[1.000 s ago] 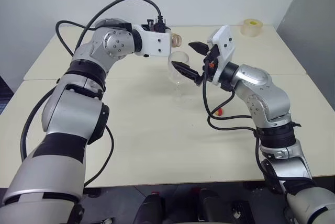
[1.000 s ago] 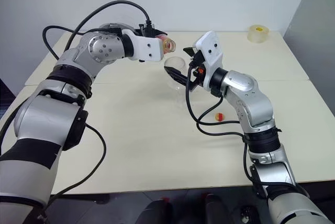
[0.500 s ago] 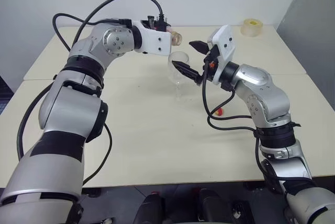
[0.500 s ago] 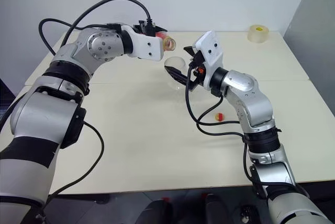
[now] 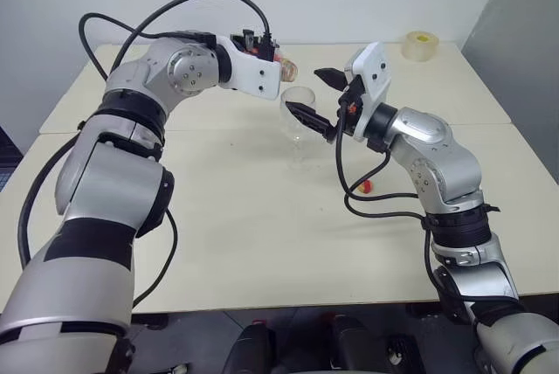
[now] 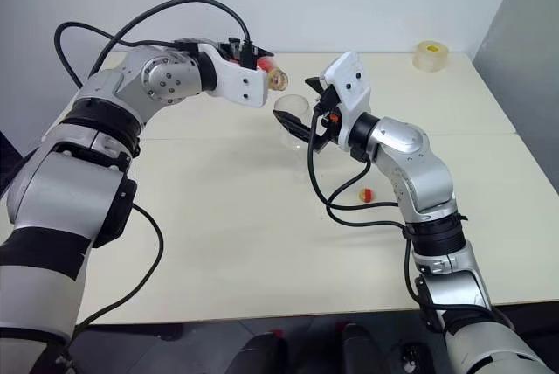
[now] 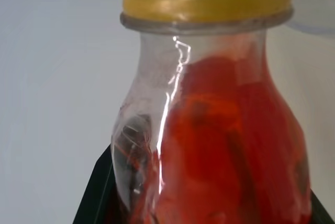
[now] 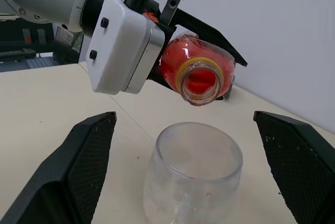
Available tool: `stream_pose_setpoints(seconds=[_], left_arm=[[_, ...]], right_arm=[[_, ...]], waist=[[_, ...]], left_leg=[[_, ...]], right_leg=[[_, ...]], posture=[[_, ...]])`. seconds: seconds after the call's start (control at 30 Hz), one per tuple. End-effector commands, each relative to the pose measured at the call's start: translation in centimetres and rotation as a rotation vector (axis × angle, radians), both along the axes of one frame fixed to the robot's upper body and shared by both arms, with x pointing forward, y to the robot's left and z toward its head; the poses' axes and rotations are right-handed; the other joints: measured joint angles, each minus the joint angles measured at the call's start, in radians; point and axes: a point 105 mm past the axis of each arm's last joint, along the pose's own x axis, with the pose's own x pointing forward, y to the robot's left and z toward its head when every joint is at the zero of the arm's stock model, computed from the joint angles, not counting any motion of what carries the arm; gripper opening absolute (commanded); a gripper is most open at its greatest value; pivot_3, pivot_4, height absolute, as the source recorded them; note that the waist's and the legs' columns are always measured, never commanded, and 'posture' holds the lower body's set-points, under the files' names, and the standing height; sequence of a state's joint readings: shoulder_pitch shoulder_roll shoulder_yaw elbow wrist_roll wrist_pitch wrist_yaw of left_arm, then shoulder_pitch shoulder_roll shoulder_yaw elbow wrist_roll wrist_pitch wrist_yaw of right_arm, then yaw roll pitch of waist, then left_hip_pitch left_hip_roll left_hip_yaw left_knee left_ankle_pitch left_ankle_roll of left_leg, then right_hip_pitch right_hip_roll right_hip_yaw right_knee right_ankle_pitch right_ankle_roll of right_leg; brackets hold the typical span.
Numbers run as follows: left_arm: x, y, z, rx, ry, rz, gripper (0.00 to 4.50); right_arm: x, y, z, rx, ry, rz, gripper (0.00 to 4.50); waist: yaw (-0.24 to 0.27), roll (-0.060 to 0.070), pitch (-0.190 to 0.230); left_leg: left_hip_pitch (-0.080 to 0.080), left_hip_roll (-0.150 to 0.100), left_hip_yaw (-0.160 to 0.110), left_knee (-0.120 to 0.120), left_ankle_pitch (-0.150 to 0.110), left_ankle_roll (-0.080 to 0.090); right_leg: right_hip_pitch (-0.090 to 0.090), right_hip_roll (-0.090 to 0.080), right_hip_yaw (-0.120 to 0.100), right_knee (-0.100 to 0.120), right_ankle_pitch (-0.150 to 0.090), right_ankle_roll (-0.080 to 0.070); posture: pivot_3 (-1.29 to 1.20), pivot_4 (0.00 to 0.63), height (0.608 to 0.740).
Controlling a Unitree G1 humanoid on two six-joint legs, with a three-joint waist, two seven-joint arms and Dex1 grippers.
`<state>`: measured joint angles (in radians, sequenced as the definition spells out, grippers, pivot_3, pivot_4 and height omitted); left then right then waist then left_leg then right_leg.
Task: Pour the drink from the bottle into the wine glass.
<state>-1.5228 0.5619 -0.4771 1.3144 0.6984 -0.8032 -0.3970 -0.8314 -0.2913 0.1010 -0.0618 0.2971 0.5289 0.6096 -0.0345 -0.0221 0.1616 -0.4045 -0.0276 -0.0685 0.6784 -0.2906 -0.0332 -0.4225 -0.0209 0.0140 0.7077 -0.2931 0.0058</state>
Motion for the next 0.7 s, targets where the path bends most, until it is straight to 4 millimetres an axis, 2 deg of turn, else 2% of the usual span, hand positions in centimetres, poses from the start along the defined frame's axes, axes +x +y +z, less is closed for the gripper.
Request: stream_pose_setpoints(seconds=[0.03, 0.7], left_arm=[[-0.45, -0.36, 3.37, -0.003, -0.114, -0.019, 1.76], [-0.26, 0.26, 4.01, 0.091, -0.2, 0.006, 1.76]], right_arm=[[-0.45, 0.1, 1.19, 0.022, -0.052, 0.018, 4.5], [-0.29, 0.15, 1.28, 0.026, -0.055, 0.019, 4.5]], waist=[[0.0, 0.0, 0.0], [0.0, 0.0, 0.0]], left_leg=[[0.0, 0.0, 0.0, 0.0, 0.0, 0.0], [0.0, 0.0, 0.001, 0.0, 0.0, 0.0]], right_leg=[[0.0, 0.0, 0.0, 0.0, 0.0, 0.0], [-0.001, 0.0, 0.0, 0.002, 0.0, 0.0]], posture=[[0.0, 0.15, 0.74], [0.0, 0.15, 0.74]])
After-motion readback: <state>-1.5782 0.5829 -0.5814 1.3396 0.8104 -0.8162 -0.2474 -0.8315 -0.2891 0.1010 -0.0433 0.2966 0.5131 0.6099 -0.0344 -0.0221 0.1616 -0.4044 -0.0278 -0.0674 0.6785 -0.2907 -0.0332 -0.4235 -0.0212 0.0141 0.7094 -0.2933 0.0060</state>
